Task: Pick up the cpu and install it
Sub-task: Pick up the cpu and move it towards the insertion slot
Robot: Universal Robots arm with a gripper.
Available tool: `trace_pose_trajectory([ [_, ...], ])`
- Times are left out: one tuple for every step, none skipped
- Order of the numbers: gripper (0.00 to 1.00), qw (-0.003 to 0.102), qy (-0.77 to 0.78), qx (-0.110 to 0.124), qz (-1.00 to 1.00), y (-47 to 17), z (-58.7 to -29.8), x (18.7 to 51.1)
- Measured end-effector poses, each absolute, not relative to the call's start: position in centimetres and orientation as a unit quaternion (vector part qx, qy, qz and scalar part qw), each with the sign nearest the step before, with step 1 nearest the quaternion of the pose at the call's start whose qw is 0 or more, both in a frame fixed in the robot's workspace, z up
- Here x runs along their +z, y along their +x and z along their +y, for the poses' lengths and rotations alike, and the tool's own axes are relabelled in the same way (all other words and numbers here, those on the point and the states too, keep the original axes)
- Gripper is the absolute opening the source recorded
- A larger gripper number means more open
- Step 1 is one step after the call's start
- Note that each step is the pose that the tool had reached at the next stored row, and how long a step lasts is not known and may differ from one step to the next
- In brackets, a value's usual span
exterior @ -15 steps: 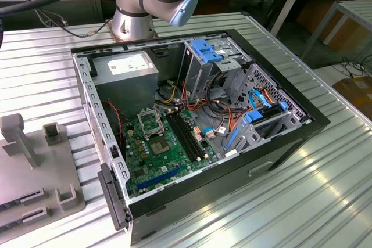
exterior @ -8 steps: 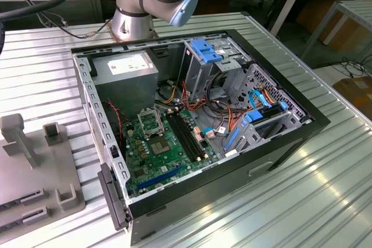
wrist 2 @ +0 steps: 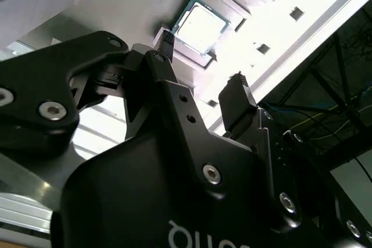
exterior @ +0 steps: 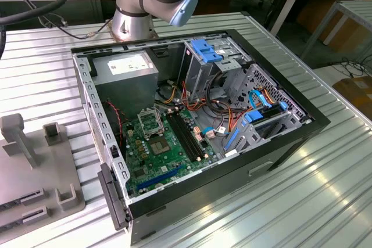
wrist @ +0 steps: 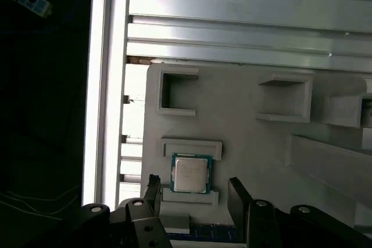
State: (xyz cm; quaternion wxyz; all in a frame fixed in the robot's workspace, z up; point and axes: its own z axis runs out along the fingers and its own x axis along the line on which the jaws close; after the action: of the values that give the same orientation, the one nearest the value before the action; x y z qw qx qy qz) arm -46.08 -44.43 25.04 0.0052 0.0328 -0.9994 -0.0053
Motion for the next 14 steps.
trace_pose_trajectory([
  [0.58, 0.005, 0.033, -0.005, -0.999, -46.1, -44.4, 24.9],
  [0.58, 0.005, 0.033, -0.005, -0.999, -46.1, -44.4, 24.8],
  [0.58, 0.005, 0.033, -0.005, -0.999, -46.1, -44.4, 24.7],
  [0.58, 0.005, 0.033, -0.005, -0.999, -46.1, -44.4, 24.6],
  [0.58, 0.005, 0.033, -0.005, -0.999, -46.1, -44.4, 24.5],
  [0.58, 0.005, 0.033, -0.005, -0.999, -46.2, -44.4, 24.4],
  [0.58, 0.005, 0.033, -0.005, -0.999, -46.2, -44.4, 24.2],
  [0.58, 0.005, 0.032, -0.005, -0.999, -46.2, -44.4, 24.0],
  [0.58, 0.005, 0.031, -0.005, -0.999, -46.2, -44.4, 23.8],
  [0.58, 0.005, 0.029, -0.005, -1.000, -46.2, -44.4, 23.7],
  [0.58, 0.005, 0.027, -0.005, -1.000, -46.2, -44.4, 23.5],
  [0.58, 0.005, 0.027, -0.005, -1.000, -46.2, -44.4, 23.4],
  [0.58, 0.005, 0.027, -0.005, -1.000, -46.2, -44.4, 23.4],
  [0.58, 0.005, 0.027, -0.005, -1.000, -46.2, -44.4, 23.4],
])
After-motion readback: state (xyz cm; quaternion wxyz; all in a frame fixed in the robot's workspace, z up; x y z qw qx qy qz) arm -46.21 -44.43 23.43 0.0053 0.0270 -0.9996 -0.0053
